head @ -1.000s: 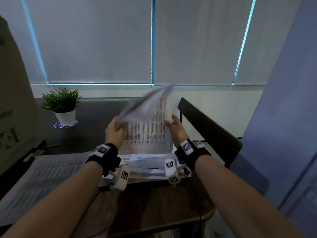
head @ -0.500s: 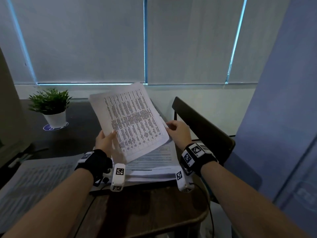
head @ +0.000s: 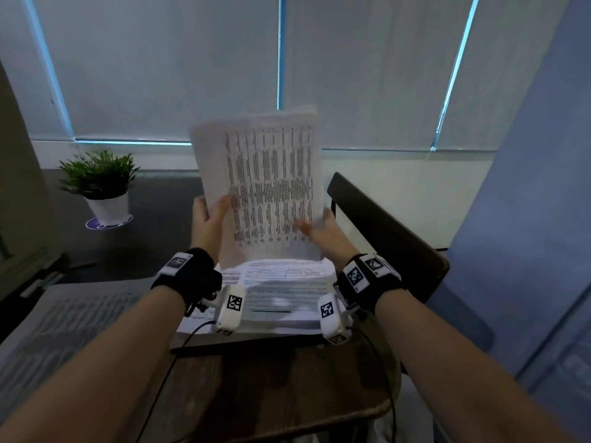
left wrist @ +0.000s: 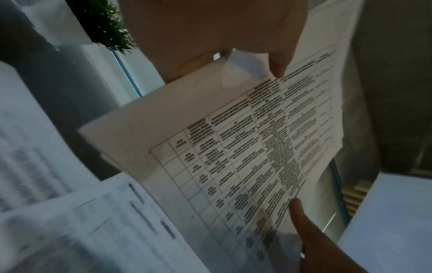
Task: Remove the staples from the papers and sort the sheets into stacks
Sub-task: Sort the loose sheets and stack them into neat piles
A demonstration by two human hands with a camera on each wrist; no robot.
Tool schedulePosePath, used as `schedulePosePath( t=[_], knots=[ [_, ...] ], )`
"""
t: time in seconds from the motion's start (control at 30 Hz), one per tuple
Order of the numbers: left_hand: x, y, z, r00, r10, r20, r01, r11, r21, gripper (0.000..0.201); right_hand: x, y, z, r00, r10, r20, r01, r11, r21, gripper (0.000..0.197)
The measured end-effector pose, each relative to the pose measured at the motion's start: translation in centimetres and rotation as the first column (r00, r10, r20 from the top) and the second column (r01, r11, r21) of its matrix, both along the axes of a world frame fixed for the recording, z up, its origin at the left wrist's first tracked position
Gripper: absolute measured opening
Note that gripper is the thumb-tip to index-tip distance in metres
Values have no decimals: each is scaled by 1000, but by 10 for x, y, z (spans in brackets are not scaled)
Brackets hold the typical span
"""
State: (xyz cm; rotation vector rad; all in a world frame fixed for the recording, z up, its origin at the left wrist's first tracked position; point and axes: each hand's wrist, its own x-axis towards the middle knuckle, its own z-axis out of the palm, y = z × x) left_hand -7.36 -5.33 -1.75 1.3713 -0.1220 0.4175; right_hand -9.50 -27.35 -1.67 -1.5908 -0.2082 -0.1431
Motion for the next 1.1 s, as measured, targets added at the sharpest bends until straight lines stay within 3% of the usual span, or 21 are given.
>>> schedulePosePath(
  t=[0.1,0.17,0.23,0.33,0.43,0.53,0.63,0.67,0.8,0.97,1.1],
  knots=[
    [3,-4,-21,990,31,-136,-18,995,101,52,9,-6,-26,999,-54,5,53,991,127,20],
    [7,-7,-39,984,109,-144,-79,976,201,32,18,-6,-37,993,-104,-48,111,980,165,24],
    [7,-9,-38,983,178,-55,-157,952,264,4,21,-2,-40,992,-117,-47,122,985,125,34],
    [12,-2,-19,975,216,41,-220,945,240,12,29,-2,-30,972,-232,16,232,973,6,24],
    [22,12,-11,958,284,-42,-264,927,265,13,33,-10,-22,973,-226,41,227,974,-20,22],
    [17,13,-21,975,171,-142,-164,985,61,18,28,-15,-25,983,-182,-3,181,976,122,23],
    [8,9,-36,967,83,-240,-107,990,-89,18,23,-15,-26,983,-177,-43,182,956,231,9],
    [7,8,-42,962,68,-264,-102,988,-115,18,22,-16,-25,981,-186,-47,192,959,211,2],
    [8,12,-65,943,76,-325,-137,976,-169,16,21,-19,-29,954,-296,51,300,948,-103,11],
    [8,12,-74,940,60,-336,-89,994,-71,13,22,-12,-31,921,-341,191,390,785,-481,8],
    [11,14,-88,917,58,-394,-97,992,-80,13,26,-5,-39,948,-318,9,269,786,-557,27]
  ],
)
